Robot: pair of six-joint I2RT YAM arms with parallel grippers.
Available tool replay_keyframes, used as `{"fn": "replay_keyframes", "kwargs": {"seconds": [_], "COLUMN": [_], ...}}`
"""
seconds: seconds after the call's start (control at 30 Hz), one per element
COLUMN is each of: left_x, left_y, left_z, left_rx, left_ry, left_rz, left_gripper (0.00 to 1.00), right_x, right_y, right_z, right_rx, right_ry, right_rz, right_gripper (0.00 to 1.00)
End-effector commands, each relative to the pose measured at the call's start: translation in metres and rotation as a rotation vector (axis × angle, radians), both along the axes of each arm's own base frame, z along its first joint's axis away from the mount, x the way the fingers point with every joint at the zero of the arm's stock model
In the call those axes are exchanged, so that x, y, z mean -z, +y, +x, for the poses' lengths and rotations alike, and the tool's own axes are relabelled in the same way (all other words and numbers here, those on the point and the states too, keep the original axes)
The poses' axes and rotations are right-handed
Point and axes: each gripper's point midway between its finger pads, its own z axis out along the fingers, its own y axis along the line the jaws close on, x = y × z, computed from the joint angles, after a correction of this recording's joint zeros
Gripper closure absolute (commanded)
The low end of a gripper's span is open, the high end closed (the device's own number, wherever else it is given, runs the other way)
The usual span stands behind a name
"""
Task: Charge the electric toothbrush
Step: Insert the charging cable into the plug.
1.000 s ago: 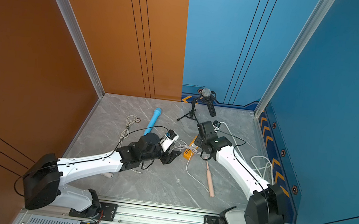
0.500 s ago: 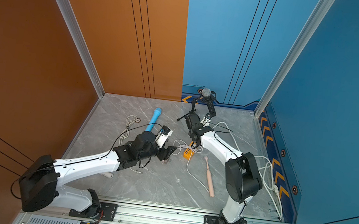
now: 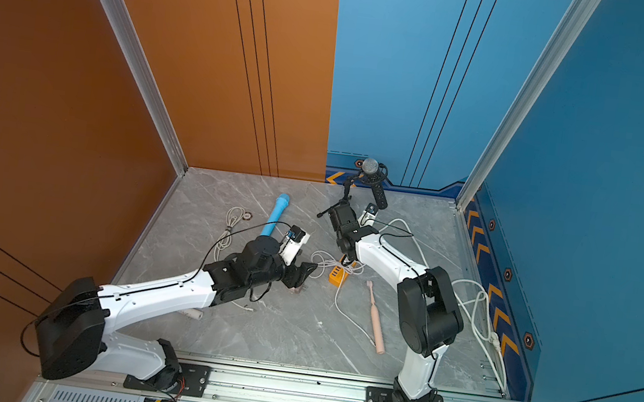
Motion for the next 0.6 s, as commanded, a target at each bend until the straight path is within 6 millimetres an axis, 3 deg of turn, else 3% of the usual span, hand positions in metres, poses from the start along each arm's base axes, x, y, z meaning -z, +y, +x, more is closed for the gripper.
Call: {"fn": "replay_keyframes", "kwargs": {"seconds": [0.0, 0.57], "left_x": [0.004, 0.001], "left_y": [0.007, 0.010], "left_z": [0.007, 0.007], "left_rx": [-0.037, -0.047], "left_ry": [0.004, -0.004], "left_rz": [0.011, 0.004], "left_gripper": [0.32, 0.32], "right_x": [0.001, 0.004], "right_y": [-0.005, -0.008], "right_z": [-0.002, -0.020], "right_rx": [0.012, 0.036], "right_ry": [0.001, -0.002], "right_rz": [-0.017, -0.001], "right_gripper": [1.00, 1.00]}}
